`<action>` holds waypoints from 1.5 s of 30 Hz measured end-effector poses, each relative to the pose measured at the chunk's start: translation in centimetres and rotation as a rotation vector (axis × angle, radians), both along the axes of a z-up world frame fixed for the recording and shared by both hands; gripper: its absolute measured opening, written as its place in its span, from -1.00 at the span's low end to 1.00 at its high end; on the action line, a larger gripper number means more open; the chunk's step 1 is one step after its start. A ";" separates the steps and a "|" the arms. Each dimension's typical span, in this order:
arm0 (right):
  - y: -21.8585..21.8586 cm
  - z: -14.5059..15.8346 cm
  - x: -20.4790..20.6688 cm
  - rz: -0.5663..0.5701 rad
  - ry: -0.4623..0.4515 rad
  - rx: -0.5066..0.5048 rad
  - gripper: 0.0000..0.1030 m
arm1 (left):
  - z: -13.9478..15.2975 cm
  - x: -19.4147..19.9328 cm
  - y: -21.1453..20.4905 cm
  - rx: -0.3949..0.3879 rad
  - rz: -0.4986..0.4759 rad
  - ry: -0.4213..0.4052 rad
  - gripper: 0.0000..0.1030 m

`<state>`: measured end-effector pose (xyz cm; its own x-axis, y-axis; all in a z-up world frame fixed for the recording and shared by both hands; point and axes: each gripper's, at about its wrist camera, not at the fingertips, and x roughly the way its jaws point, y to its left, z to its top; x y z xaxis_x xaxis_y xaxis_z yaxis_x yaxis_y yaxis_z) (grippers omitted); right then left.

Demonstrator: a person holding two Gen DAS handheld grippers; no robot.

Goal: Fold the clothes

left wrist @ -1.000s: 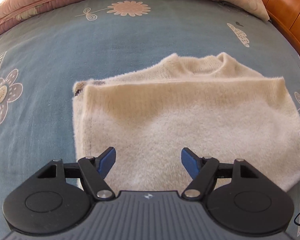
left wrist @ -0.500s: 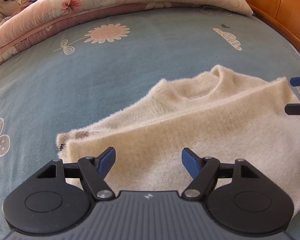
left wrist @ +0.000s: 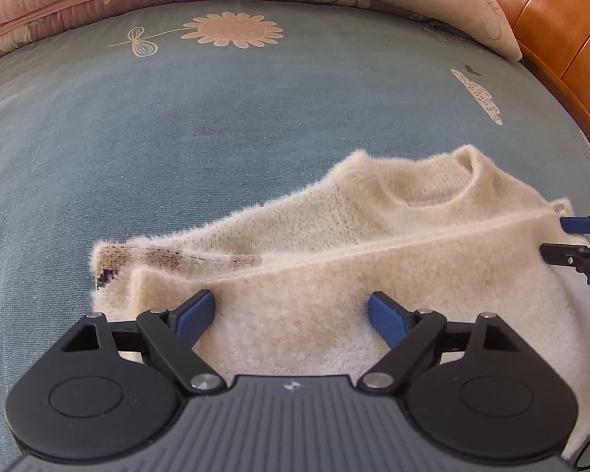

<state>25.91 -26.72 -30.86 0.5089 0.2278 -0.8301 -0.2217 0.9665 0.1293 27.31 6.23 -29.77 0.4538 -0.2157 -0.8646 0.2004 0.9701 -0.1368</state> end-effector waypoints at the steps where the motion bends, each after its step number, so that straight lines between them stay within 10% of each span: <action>1: 0.0 0.0 0.1 0.000 0.004 0.000 1.00 | 0.2 -0.1 0.1 0.009 0.006 -0.011 0.66; 32: 0.7 -0.6 -0.9 -0.039 -0.069 -0.025 1.00 | 1.6 0.7 -3.0 0.040 0.078 -0.161 0.73; 45: 0.7 -0.9 -1.4 -0.048 -0.108 -0.018 1.00 | -2.4 6.6 -6.1 0.264 0.039 -0.193 0.93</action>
